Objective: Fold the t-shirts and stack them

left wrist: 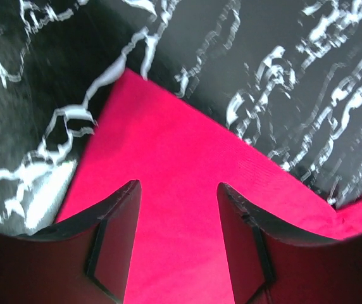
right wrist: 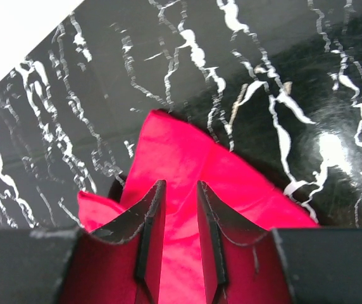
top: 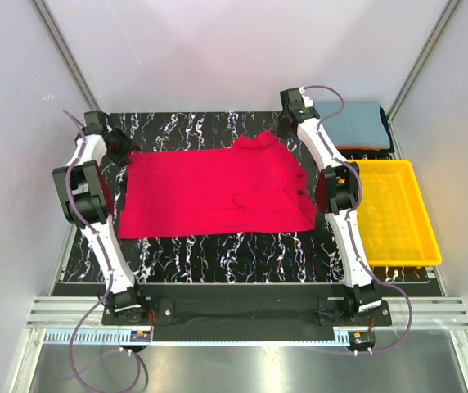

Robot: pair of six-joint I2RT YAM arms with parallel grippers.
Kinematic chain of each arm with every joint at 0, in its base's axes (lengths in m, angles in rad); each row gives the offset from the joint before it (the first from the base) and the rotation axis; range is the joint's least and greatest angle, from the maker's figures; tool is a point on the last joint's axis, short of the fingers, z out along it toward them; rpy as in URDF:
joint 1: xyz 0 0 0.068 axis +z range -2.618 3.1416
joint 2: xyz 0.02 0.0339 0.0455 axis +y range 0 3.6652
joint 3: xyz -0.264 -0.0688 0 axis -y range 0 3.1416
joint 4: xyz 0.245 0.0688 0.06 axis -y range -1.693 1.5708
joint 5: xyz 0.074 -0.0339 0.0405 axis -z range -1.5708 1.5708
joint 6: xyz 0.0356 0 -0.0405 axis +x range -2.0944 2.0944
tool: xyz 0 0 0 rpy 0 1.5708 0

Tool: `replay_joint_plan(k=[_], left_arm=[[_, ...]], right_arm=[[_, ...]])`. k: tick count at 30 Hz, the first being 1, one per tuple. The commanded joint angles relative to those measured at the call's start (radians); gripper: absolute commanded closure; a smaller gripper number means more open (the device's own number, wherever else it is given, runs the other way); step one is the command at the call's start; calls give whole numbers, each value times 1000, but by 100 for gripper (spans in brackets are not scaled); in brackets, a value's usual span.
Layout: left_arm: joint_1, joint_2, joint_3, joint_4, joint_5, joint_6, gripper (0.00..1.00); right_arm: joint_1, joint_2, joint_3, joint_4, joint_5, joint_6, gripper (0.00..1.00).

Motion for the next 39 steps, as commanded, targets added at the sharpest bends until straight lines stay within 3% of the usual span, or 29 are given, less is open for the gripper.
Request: replay_joint_plan(k=[1, 28, 32, 39], left_arm=[[7, 21, 88, 26, 22, 4, 43], [33, 102, 120, 63, -14, 36, 42], [38, 100, 120, 63, -18, 27, 42], [39, 88, 119, 64, -23, -10, 41]], right_arm=[[-17, -12, 8, 67, 21, 39, 68], [-29, 96, -48, 199, -42, -36, 67], [-28, 94, -54, 203, -40, -35, 72], [-29, 91, -55, 206, -36, -42, 93]])
